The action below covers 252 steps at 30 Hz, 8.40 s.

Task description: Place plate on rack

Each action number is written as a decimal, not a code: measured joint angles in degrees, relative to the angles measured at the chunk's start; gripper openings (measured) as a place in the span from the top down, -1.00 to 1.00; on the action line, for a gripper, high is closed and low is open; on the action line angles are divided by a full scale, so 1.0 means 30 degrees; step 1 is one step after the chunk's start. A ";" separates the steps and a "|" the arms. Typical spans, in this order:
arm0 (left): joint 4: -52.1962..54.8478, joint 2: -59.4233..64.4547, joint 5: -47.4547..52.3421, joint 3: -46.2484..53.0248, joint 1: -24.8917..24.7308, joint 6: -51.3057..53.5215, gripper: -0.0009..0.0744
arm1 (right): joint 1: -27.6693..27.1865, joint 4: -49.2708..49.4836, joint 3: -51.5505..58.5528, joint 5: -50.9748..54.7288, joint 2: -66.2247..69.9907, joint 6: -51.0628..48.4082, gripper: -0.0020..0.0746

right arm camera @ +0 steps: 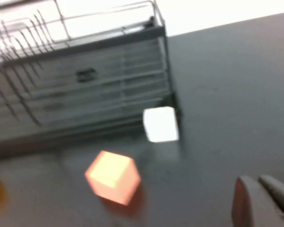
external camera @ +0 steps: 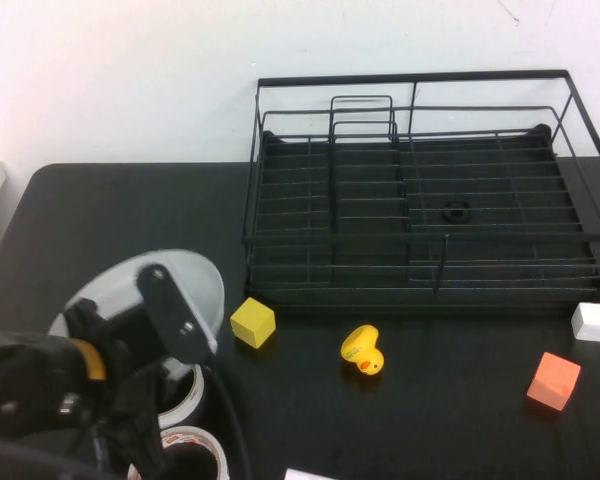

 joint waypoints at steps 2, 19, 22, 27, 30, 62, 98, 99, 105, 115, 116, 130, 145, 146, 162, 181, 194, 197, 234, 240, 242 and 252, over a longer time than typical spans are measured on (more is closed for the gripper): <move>-0.0034 -0.1381 0.0262 0.0034 0.0000 -0.0254 0.96 | 0.0000 0.1638 0.0011 -0.0370 0.0000 0.0000 0.95; -0.1000 -0.8219 0.1067 0.0178 -0.1879 0.0778 0.96 | 0.0000 1.5540 0.0043 -0.3520 0.0000 -0.0140 0.95; -0.0885 -0.8219 0.0578 0.0251 -0.3471 0.0995 0.96 | 0.0000 1.5741 0.0043 -0.2648 0.0000 -0.1930 0.95; 0.0716 -0.7513 -0.1669 0.0736 -0.6081 0.1043 0.96 | 0.0000 1.7420 -0.0944 0.0866 0.0515 -0.6472 0.95; 0.1696 -0.6594 -0.2682 0.0781 -0.7049 0.1006 0.96 | 0.0000 1.8381 -0.2535 0.1973 0.2469 -0.7810 0.95; 0.2272 -0.1633 -1.1231 0.0781 -1.1328 -0.0109 0.96 | 0.0000 2.2200 -1.5567 1.2117 2.0566 -1.8620 -0.26; 0.1942 0.1512 -1.5863 0.0781 -1.2732 -0.0952 0.95 | 0.0000 1.7234 -1.5715 1.2261 2.1698 -1.4738 0.65; 0.1125 0.1512 -1.5948 0.0781 -1.2772 -0.0917 0.94 | 0.0000 1.7345 -1.5744 1.2249 2.1698 -1.4738 0.65; -0.2265 0.1512 -1.6405 0.0781 -1.2850 -0.1094 0.34 | 0.0000 1.8085 -1.5744 1.1893 2.1698 -1.5353 0.65; -0.6549 -0.0315 -1.7179 0.0794 -1.2850 -0.4107 -0.33 | 0.0000 1.8574 -1.5744 1.0726 2.1698 -2.0382 0.65; -0.7014 -0.0823 -1.7227 0.0794 -1.2850 -0.4195 -0.30 | 0.0000 1.8725 -1.5744 1.0528 2.1698 -2.1585 0.65; -1.2094 -0.8935 -1.0602 0.2083 -1.2816 -0.4145 0.94 | 0.0000 1.9571 -2.3212 1.1214 2.2883 -2.9788 0.65; -1.9402 -1.8262 -1.3962 0.9889 -1.2789 -0.4608 0.98 | 0.1551 1.8655 -3.4707 1.6976 3.1497 -3.2645 0.65; -1.9432 -1.8638 -1.3928 1.0044 -1.2789 -0.4620 0.98 | 0.1920 1.8369 -3.5401 1.6741 3.2032 -3.2645 0.65; -2.0476 -2.0581 -1.1635 1.0485 -1.2789 -0.5090 0.98 | 0.3567 1.6941 -4.3744 1.3665 4.0743 -3.1811 0.65; -2.0910 -2.0610 -1.1343 1.0485 -1.2789 -0.5419 0.98 | 0.3602 1.7661 -4.6410 1.0813 4.5777 -3.2094 0.65; -2.0910 -2.0610 -1.1343 1.0485 -1.2789 -0.5340 0.98 | 0.3602 1.8076 -4.6410 1.0793 4.6014 -3.3226 0.65; -2.0910 -2.0610 -1.1343 1.0485 -1.2789 -0.5298 0.98 | 0.3602 1.8076 -4.6410 1.1410 4.6297 -3.3238 0.65; -2.0910 -2.0610 -1.1343 1.0485 -1.2789 -0.5073 0.98 | 0.3602 1.7648 -4.7196 1.1946 4.6688 -2.9540 -0.20; -2.0910 -2.0610 -1.2319 1.0485 -1.2789 -0.4148 0.98 | 0.2811 1.6691 -4.8437 1.2619 4.4580 -2.4695 0.41; -2.0910 -2.0610 -1.2921 1.0485 -1.2789 -0.3313 0.98 | 0.2354 1.6449 -4.8630 1.3487 4.3573 -2.3245 0.69; -2.4882 -2.0610 -1.8580 1.0485 -1.2789 0.4194 0.98 | 0.1598 1.3758 -4.8784 1.7669 3.8589 -1.7557 0.91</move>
